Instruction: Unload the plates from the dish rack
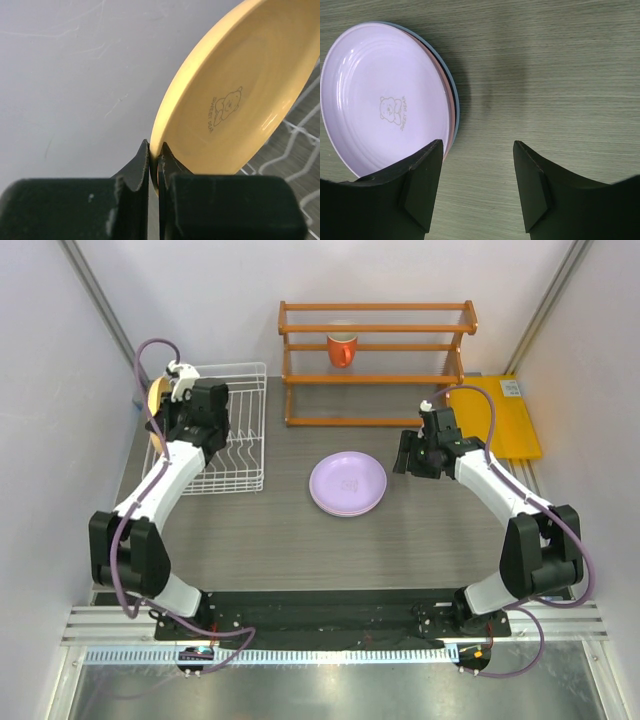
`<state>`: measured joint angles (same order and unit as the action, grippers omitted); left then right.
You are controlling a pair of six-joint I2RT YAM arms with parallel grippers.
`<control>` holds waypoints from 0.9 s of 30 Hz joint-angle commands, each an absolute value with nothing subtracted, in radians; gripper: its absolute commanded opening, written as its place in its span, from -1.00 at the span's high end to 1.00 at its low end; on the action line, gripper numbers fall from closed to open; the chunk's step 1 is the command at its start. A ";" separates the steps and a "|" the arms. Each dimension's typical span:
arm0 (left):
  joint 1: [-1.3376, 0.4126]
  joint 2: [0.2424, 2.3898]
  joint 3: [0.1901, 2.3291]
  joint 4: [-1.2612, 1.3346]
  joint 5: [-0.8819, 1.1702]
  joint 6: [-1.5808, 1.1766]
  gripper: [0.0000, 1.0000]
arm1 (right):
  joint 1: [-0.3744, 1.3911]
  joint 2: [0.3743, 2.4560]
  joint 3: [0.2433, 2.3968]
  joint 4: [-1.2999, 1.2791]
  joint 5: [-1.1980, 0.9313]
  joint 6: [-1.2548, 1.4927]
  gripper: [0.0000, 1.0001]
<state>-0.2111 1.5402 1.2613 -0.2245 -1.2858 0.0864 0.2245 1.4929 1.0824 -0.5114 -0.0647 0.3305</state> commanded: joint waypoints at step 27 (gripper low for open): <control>-0.534 1.416 1.224 -0.396 -0.083 -0.609 1.00 | 0.385 1.331 1.009 -0.164 -0.210 0.511 -0.30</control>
<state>-0.5076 1.4193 1.2015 -0.4992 -0.1986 -0.5488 0.3557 1.3006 0.9985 -0.2382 -0.2222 0.4885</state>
